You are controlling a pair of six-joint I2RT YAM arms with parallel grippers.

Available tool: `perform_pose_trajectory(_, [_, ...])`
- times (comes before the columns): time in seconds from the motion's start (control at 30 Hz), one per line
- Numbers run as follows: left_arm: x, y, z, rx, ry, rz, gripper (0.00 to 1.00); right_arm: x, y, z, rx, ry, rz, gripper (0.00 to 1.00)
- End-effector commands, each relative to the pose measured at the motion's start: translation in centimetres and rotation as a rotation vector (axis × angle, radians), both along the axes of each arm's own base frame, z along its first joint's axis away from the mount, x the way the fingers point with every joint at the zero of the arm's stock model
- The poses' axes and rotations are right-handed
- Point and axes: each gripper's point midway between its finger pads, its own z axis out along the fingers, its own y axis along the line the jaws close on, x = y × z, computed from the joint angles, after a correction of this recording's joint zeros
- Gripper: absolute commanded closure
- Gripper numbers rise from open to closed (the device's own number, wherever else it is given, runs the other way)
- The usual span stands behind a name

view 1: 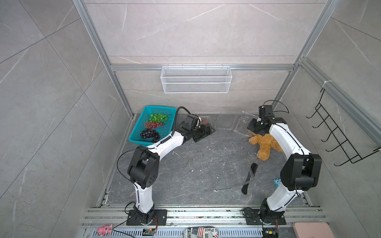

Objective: Pack grapes into containers
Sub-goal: Move the packing box to the center of the board.

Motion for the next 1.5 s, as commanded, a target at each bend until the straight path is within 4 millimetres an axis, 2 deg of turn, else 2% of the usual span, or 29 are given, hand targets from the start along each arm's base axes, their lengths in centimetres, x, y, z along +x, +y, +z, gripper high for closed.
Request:
perform_pose_trajectory(0.0, [0.4,1.8,3.5,-0.138,-0.033,0.047,0.01,-0.6,4.0,-1.0,0.201,-0.001,-0.05,0.95])
perform_pose_trajectory(0.2, [0.5,5.0,3.7,-0.164,-0.043,0.108,0.01,-2.0,11.0,-3.8,0.304,0.066,-0.116,0.95])
perform_pose_trajectory(0.3, [0.3,5.7,3.7,-0.168,-0.049,0.119,0.01,-2.6,13.6,-5.0,0.347,0.095,-0.162,0.95])
perform_pose_trajectory(0.4, [0.1,6.4,3.1,-0.169,-0.047,0.132,0.01,-3.6,15.2,-6.7,0.359,0.139,-0.215,0.94])
perform_pose_trajectory(0.57, [0.3,7.3,2.0,-0.169,-0.035,0.151,0.01,-4.7,17.2,-9.3,0.371,0.2,-0.281,0.93])
perform_pose_trajectory(0.87, [1.5,7.8,-1.4,-0.163,0.022,0.156,0.01,-5.6,19.7,-12.2,0.333,0.277,-0.316,0.86])
perform_pose_trajectory(0.97, [1.9,7.6,-2.3,-0.15,0.037,0.147,0.01,-5.4,20.8,-12.1,0.327,0.278,-0.302,0.83])
perform_pose_trajectory(1.1, [2.3,7.3,-3.4,-0.135,0.054,0.14,0.01,-5.3,21.8,-12.0,0.348,0.28,-0.287,0.73])
perform_pose_trajectory(1.23, [2.7,7.2,-4.4,-0.121,0.068,0.142,0.01,-5.3,22.0,-11.1,0.351,0.268,-0.27,0.64])
perform_pose_trajectory(1.3, [2.8,7.2,-4.7,-0.112,0.072,0.141,0.0,-5.5,21.8,-10.7,0.346,0.257,-0.261,0.58])
perform_pose_trajectory(1.37, [3.0,7.3,-5.2,-0.103,0.077,0.144,0.01,-5.6,21.8,-10.4,0.348,0.251,-0.25,0.43])
perform_pose_trajectory(1.47, [3.4,7.1,-5.5,-0.096,0.083,0.142,0.01,-5.7,21.8,-9.9,0.349,0.24,-0.225,0.34])
